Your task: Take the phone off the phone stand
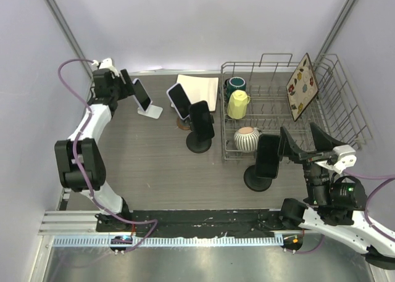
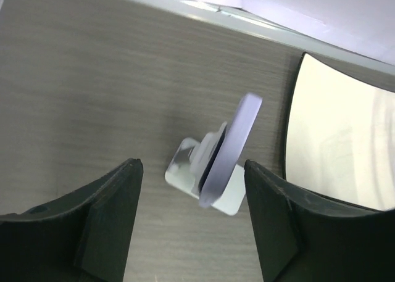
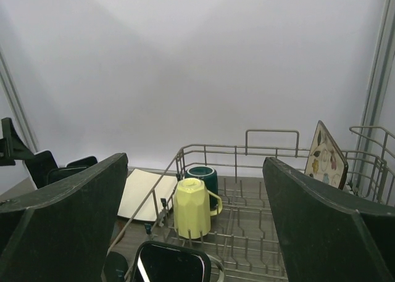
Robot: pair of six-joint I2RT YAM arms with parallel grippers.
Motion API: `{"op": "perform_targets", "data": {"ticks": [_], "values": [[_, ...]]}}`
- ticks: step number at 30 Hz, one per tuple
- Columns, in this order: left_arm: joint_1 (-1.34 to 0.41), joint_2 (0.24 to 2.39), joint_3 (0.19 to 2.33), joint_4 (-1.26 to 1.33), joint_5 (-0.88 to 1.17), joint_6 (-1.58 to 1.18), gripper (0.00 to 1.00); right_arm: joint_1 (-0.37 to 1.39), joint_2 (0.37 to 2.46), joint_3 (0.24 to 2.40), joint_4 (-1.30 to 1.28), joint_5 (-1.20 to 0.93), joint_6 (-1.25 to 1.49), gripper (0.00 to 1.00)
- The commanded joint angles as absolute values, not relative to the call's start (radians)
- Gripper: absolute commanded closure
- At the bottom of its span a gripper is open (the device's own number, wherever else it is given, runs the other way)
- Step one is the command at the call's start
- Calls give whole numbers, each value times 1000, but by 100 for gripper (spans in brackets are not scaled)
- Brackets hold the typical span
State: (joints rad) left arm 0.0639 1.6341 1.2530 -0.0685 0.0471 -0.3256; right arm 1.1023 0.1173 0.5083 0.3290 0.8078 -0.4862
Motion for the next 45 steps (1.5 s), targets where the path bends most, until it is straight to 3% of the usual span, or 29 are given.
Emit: {"op": "perform_targets", "data": {"ticks": [1,2,6,9,17,25,28,31,32,34,45], "values": [[69,1715,1376,29,176,-230,33,1101,127,508,342,781,-457,4],[69,1735,1390,28,205,-226,35,1101,127,508,342,779,-457,4],[68,1802,1468,3,251,-232,58,1101,135,508,341,782,-463,4],[68,1818,1491,3,285,-241,65,1101,138,508,337,782,-466,3],[69,1825,1508,-89,296,-212,56,1101,140,508,336,776,-462,4],[67,1856,1520,-149,261,-170,56,1101,140,511,325,764,-457,4],[66,1865,1535,-169,265,-167,64,1101,141,511,324,762,-456,4],[66,1858,1548,-179,278,-164,81,1101,143,512,321,762,-457,4],[67,1853,1551,-178,284,-166,92,1101,143,514,319,764,-456,4],[66,1841,1558,-178,299,-170,99,1101,146,512,318,762,-456,4],[66,1727,1632,-176,331,-179,100,1101,149,517,305,753,-453,4]]}}
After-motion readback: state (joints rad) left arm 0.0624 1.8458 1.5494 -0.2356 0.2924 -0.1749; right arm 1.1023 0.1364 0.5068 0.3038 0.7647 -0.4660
